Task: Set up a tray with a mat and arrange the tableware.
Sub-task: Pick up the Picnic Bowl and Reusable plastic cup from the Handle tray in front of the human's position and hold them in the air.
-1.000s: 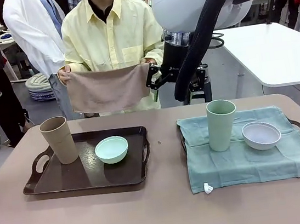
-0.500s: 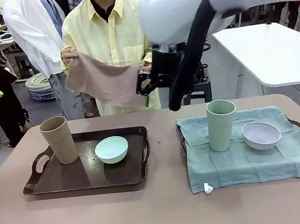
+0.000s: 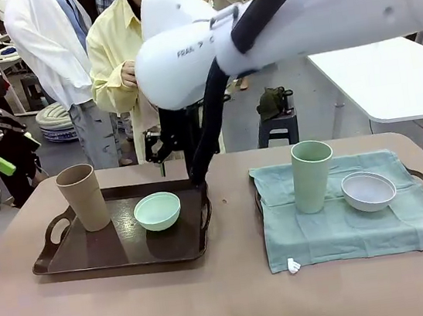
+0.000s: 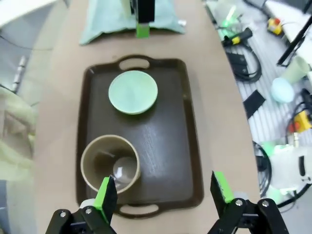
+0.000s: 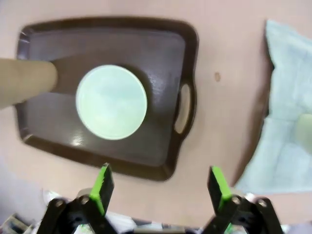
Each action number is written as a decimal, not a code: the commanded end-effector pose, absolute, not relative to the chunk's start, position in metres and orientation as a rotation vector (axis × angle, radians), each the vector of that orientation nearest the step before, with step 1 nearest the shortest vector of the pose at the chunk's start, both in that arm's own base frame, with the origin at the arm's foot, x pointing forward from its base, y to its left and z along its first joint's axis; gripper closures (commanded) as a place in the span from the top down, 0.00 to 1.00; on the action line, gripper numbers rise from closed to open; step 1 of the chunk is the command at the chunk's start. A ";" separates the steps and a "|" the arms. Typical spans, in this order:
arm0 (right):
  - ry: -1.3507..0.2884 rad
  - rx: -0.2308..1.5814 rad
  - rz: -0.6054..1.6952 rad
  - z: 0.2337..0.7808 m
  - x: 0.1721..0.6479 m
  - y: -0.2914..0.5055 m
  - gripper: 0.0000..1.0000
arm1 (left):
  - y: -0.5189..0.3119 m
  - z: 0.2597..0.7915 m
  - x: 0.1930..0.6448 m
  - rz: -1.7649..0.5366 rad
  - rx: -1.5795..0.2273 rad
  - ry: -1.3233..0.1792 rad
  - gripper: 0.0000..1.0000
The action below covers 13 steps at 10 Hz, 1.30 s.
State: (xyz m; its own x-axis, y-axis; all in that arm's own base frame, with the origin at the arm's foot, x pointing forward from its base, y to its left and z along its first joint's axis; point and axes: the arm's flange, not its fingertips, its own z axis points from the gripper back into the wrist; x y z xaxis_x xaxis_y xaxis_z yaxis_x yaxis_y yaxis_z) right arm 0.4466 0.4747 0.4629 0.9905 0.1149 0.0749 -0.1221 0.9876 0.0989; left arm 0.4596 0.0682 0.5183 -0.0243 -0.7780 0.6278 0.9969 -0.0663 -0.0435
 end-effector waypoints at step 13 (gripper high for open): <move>-0.036 0.123 0.143 0.414 0.471 0.497 1.00 | 0.112 0.464 0.499 -1.509 -0.586 -0.498 1.00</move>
State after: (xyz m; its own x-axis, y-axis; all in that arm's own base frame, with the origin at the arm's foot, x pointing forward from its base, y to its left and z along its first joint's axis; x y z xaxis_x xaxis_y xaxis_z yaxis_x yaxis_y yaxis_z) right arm 0.4720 0.4982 0.4245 0.9922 0.1176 0.0415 -0.1211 0.9881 0.0950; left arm 0.4992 0.1104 0.4732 0.0301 -0.7565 0.6533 0.9963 -0.0299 -0.0806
